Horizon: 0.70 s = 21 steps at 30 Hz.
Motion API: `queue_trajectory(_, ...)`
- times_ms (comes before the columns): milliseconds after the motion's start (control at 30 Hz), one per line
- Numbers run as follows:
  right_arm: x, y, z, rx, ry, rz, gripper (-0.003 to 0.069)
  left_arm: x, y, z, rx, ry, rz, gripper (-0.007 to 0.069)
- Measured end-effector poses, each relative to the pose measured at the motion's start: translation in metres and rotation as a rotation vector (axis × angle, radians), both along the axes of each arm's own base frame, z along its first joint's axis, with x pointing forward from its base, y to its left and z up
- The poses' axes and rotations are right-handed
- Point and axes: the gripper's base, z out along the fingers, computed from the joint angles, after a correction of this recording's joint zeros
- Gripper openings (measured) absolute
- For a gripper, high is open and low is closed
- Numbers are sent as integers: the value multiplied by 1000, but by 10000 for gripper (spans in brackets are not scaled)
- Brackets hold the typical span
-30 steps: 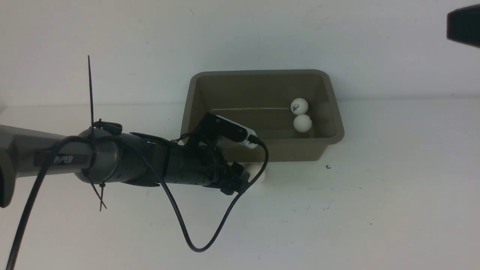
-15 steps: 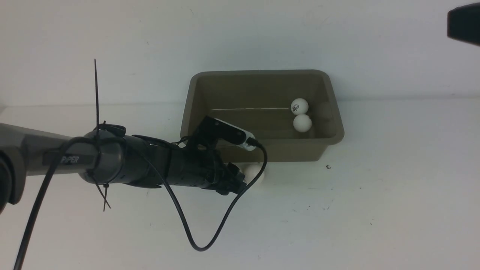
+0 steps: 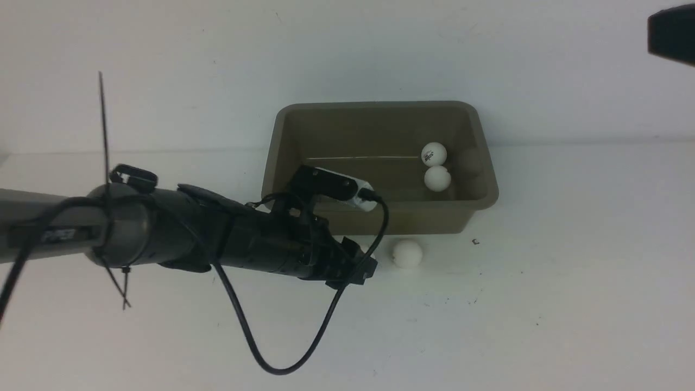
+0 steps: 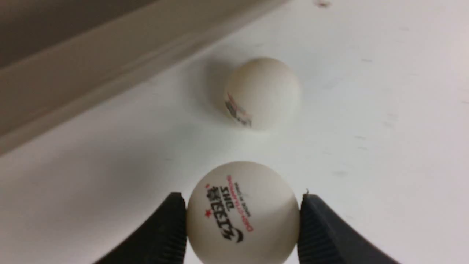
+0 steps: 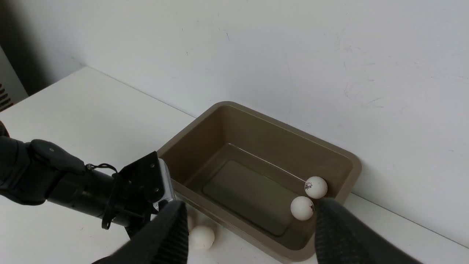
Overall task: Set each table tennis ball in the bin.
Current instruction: Use the left arm to clamp the table tennis ball closest to it, then use the left arm to put the table tennis ball into the box
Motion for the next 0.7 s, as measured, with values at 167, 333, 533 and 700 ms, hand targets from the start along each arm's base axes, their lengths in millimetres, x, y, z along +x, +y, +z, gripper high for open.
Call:
queue_trajectory(167, 0, 0, 0, 0, -1, -1, 429, -13, -2, 36, -70, -27, -65, 345)
queue_trajectory(333, 0, 0, 0, 0, -1, -1, 429, -16, -1, 70, -99, -141, -79, 345)
queue_trajectory(533, 0, 0, 0, -1, 0, 0, 429, 21, 6, 109, 17, -458, 34, 345)
queue_trajectory(700, 1, -2, -1, -32, -3, -13, 429, 70, 17, 89, 130, -531, 64, 345)
